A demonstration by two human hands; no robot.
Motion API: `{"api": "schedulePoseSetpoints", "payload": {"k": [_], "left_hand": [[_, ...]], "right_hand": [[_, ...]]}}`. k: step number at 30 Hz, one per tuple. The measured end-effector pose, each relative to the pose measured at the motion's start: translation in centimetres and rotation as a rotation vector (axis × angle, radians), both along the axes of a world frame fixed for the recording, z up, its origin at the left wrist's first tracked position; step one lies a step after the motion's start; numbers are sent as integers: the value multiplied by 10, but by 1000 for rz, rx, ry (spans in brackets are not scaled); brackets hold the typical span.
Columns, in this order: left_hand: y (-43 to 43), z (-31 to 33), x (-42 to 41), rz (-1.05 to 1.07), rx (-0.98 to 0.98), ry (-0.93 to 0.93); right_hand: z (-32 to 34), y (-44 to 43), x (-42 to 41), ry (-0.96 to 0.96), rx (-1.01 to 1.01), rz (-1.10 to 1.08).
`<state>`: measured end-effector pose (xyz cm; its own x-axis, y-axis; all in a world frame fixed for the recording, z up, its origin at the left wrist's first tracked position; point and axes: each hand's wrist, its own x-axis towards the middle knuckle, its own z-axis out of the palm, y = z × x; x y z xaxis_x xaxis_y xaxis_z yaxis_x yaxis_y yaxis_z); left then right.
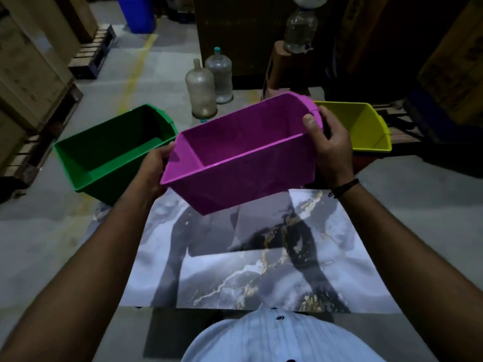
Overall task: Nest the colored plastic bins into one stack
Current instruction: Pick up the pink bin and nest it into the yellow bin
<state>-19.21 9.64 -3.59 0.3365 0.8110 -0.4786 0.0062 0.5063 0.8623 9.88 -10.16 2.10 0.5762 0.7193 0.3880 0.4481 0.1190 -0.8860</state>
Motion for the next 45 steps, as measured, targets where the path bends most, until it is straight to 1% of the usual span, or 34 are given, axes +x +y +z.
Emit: {"api": "schedulePoseSetpoints", "payload": {"k": [4, 9, 11, 14, 17, 22, 25, 28, 30, 33, 37, 40, 43, 45], "left_hand": [[-2, 29, 33, -119, 97, -70], [-8, 54, 71, -168, 219, -14], [-9, 62, 89, -201, 266, -28], [-7, 72, 118, -235, 336, -85], [-8, 81, 152, -252, 420, -105], [-8, 82, 210, -277, 591, -66], [-10, 78, 240, -366, 685, -40], [-9, 69, 268, -462, 745, 20], [-7, 59, 282, -525, 749, 68], [-7, 39, 298, -596, 754, 142], [-9, 8, 309, -637, 809, 300], [-5, -13, 311, -637, 827, 442], [-5, -22, 311, -651, 872, 584], [-6, -24, 313, -682, 897, 661]], "right_hand": [[4, -5, 24, 30, 45, -95], [8, -9, 64, 32, 79, -211], [7, -12, 90, 2, 72, -246], [5, -15, 132, -97, -46, -325], [13, -17, 159, -186, -146, -341], [17, -19, 201, -219, -215, -359], [9, -20, 225, -210, -352, -342], [-7, -23, 247, -160, -388, -334], [-18, -28, 259, -135, -401, -339], [-38, -36, 272, -143, -411, -343], [-63, -41, 286, -155, -486, -337], [-72, -43, 284, -154, -536, -267], [-80, -43, 280, -171, -581, -175], [-88, -43, 279, -170, -611, -175]]}}
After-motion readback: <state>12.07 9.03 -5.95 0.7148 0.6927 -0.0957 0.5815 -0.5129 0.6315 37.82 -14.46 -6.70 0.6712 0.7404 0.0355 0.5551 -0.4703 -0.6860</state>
